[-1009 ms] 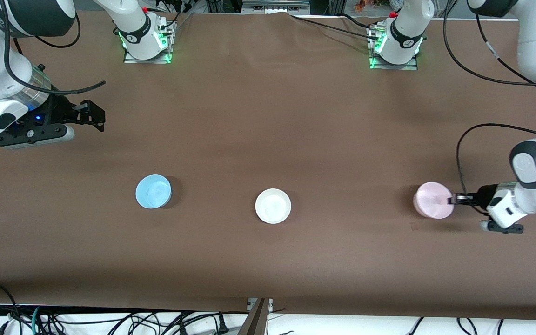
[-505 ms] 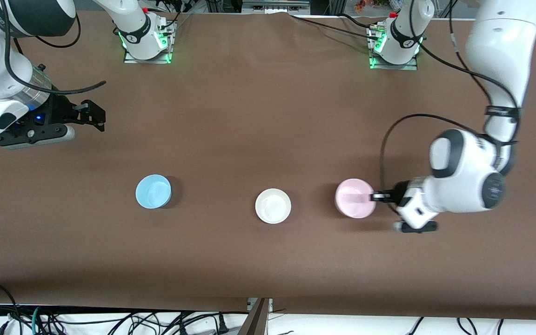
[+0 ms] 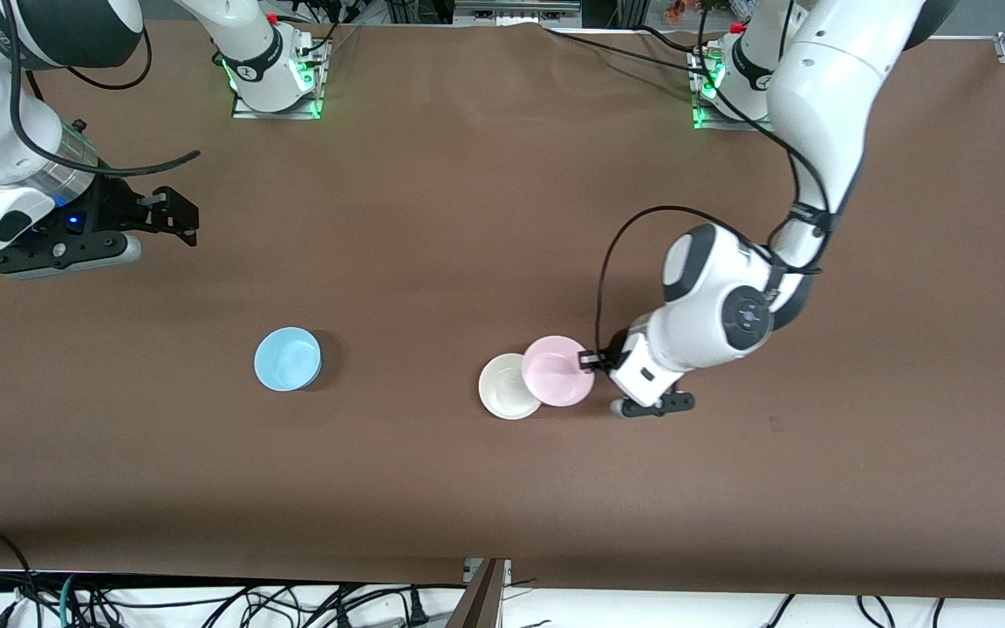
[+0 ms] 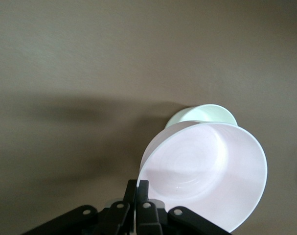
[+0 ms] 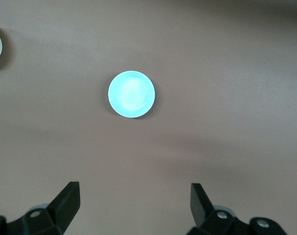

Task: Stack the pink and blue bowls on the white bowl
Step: 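Carry the pink bowl onto the white bowl with the left gripper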

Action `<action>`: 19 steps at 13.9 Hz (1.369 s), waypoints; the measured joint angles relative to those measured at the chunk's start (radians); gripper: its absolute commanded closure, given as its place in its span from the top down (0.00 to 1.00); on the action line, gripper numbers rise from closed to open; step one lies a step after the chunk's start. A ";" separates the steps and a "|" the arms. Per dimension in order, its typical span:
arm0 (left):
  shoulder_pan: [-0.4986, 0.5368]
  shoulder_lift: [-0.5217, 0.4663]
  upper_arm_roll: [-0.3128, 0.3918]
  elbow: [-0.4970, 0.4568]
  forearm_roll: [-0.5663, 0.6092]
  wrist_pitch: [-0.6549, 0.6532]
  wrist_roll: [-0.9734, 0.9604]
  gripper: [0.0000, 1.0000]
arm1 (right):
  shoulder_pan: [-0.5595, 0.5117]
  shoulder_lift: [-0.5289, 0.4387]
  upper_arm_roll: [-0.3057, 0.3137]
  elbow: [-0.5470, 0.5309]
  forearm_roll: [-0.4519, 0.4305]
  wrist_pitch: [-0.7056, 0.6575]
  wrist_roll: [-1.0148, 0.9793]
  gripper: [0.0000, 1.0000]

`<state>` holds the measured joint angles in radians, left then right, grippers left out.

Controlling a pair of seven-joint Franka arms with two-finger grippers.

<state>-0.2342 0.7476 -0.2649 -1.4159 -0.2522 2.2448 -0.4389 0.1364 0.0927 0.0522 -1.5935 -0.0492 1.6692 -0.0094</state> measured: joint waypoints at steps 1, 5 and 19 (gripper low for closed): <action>-0.016 0.010 0.000 0.003 0.000 0.015 -0.012 0.00 | 0.000 0.000 0.000 0.000 0.000 0.000 0.000 1.00; -0.072 0.061 0.001 0.068 0.000 0.030 -0.093 0.00 | 0.000 0.000 0.000 0.000 0.000 0.000 0.000 1.00; -0.095 0.140 0.014 0.138 0.031 0.030 -0.123 0.00 | 0.000 0.000 0.000 0.000 0.000 0.000 0.000 1.00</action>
<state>-0.3288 0.8878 -0.2505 -1.2779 -0.2216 2.2750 -0.5617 0.1365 0.0927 0.0522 -1.5935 -0.0492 1.6690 -0.0094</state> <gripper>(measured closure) 0.974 0.000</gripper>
